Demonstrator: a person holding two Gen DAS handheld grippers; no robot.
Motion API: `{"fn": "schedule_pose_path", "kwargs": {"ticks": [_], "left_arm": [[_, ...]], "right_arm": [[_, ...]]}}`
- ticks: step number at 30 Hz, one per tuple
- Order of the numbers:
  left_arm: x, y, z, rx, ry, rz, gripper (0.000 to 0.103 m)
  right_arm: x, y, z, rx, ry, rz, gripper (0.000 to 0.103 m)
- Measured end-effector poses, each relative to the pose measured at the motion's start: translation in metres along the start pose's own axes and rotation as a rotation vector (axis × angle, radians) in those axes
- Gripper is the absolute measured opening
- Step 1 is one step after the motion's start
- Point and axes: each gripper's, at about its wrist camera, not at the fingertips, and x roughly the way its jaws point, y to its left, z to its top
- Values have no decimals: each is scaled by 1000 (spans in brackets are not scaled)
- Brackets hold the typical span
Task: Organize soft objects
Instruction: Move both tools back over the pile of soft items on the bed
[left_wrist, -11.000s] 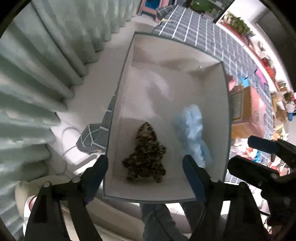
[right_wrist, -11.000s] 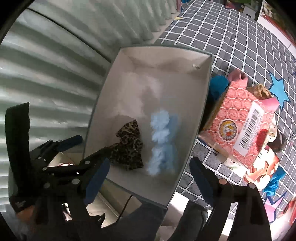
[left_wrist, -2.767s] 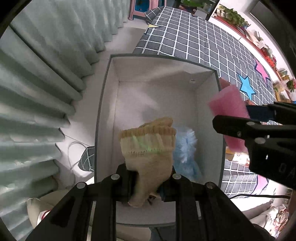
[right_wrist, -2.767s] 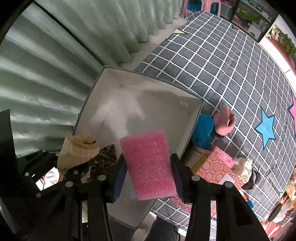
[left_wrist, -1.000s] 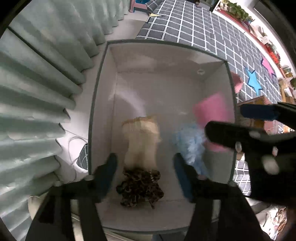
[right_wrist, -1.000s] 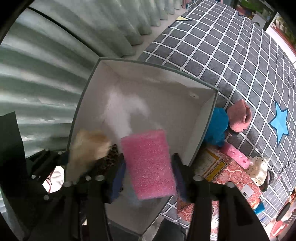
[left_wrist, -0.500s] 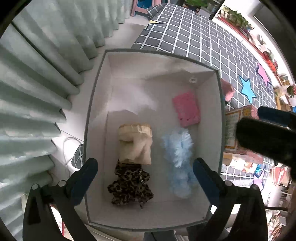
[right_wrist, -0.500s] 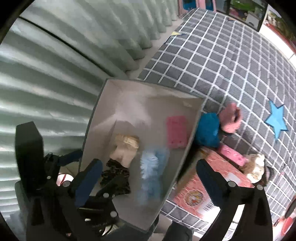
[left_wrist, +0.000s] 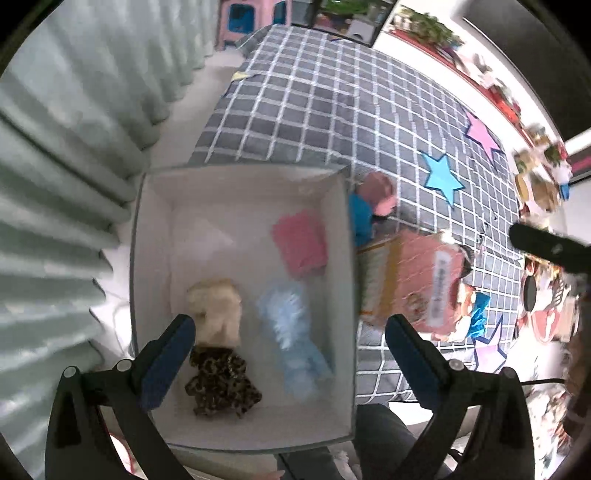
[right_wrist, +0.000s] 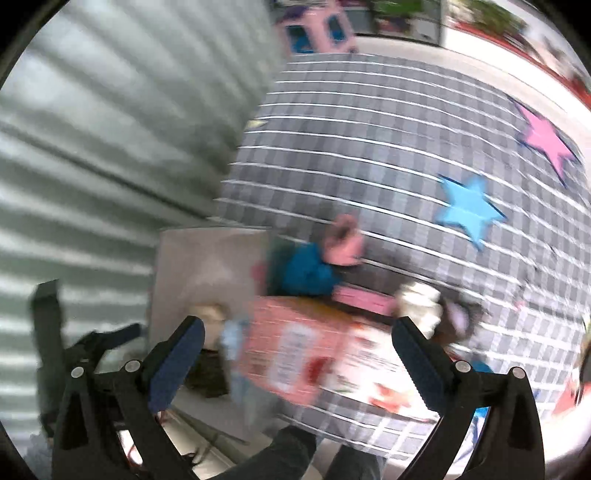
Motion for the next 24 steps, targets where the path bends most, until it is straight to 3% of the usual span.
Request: {"fn": "schedule_pose_path", "kwargs": {"ticks": [6, 10, 16, 20, 24], "left_arm": [[-1, -38, 32, 65, 4, 2, 103], [5, -70, 59, 129, 3, 36, 103], [38, -118, 99, 188, 90, 73, 103], [73, -147, 120, 225, 155, 135, 103], [109, -166, 133, 263, 214, 199, 103]], "right_arm": [[9, -94, -21, 224, 34, -62, 102], [16, -147, -42, 371, 60, -46, 102], [33, -209, -70, 578, 104, 12, 102], [46, -233, -84, 655, 133, 15, 102], [57, -243, -89, 624, 139, -67, 102]]}}
